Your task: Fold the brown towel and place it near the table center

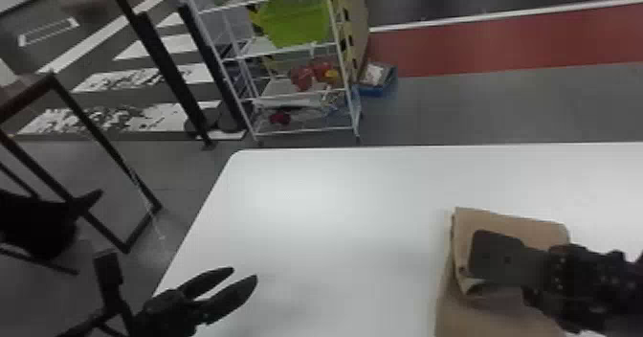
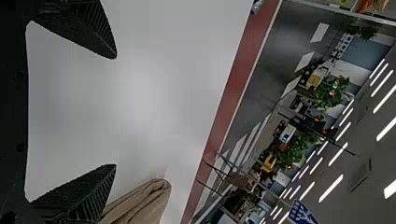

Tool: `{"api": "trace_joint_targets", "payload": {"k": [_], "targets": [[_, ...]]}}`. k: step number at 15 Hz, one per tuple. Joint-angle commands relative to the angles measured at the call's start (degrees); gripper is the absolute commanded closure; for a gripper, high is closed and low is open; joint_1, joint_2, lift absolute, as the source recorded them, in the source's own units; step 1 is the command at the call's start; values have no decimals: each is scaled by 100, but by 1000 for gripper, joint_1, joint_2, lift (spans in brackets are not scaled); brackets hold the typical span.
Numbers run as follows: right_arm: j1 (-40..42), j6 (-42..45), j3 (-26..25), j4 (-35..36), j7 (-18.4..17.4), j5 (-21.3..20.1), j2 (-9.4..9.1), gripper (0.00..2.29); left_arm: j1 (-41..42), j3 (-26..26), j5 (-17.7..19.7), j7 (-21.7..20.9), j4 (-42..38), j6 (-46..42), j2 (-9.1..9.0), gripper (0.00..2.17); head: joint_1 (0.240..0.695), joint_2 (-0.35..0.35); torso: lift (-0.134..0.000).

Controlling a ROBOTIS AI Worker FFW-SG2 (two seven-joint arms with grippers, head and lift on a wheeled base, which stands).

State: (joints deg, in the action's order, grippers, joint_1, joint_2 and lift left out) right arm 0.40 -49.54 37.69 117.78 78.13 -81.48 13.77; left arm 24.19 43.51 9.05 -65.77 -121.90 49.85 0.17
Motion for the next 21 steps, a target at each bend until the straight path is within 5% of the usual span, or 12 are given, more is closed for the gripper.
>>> {"api": "trace_joint_targets", "payload": {"k": [1,4,7,10,13,21], "targets": [[-5,-17,-104,17,19,106,-50,1777,-10,-26,0,-6,-9,4,-32,39,695,350,-122],[-5,1,-376,140,19,361,-94,2007,-19,-211,-18,-15,-35,-31,-32,39,695,350,-122],[-172,-17,-877,571,19,765,-270,2007,-72,-650,-132,-121,9,-154,-32,36,695,350,-122],[-321,-34,-1097,826,19,941,-358,2007,-213,-1397,-791,-270,123,-154,-32,36,695,304,-122],[-497,-157,-1167,931,19,1055,-446,2007,-450,-2083,-905,-182,325,-49,-32,43,695,222,-122],[-567,-122,-1405,1177,19,1345,-534,2007,-968,-3270,-949,1602,730,-277,-32,46,695,107,-122]]}}
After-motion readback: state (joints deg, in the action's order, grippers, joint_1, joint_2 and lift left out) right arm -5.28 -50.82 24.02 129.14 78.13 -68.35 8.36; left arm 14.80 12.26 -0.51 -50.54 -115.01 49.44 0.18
